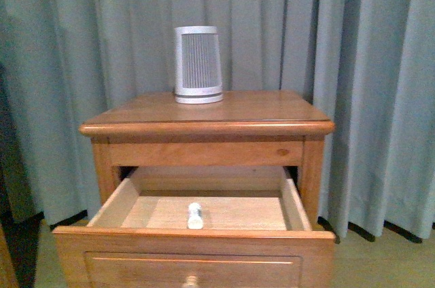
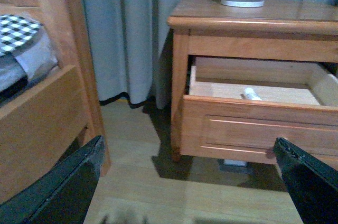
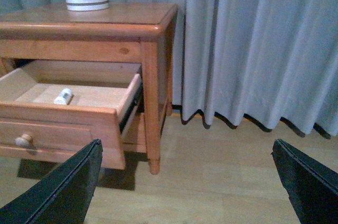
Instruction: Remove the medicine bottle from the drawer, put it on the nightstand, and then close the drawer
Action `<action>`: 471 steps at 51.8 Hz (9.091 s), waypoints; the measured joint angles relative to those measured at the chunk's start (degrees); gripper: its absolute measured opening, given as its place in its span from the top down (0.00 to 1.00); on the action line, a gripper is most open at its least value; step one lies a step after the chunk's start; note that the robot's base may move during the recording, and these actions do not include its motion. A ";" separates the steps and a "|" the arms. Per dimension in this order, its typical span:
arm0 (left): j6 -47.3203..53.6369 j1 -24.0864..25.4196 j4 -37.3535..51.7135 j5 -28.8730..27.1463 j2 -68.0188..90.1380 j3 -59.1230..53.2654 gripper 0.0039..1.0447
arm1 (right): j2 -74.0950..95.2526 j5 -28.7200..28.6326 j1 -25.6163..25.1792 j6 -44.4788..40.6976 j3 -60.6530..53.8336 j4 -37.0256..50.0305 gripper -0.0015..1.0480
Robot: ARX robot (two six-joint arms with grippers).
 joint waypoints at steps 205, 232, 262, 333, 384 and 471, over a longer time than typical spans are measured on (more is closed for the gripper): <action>0.00 0.00 -0.09 -0.15 -0.04 -0.02 0.06 | 132.26 14.27 3.80 15.17 125.50 -22.58 0.72; 0.00 0.00 -0.09 -0.13 -0.04 -0.02 0.06 | 127.05 14.62 5.27 14.38 120.30 -15.80 0.14; 0.00 0.00 -0.09 -0.15 -0.04 -0.02 0.06 | 67.98 7.45 6.08 13.86 41.42 7.28 0.07; 0.00 0.00 -0.09 -0.13 -0.04 -0.02 0.06 | 137.11 16.98 8.28 4.13 80.56 36.35 0.07; 0.00 0.00 -0.09 -0.15 -0.04 -0.02 0.06 | 57.46 6.08 -3.82 6.03 25.24 15.63 0.07; 0.00 0.00 -0.09 -0.13 -0.04 -0.02 0.06 | 0.22 -0.07 0.13 0.04 0.00 -0.13 0.97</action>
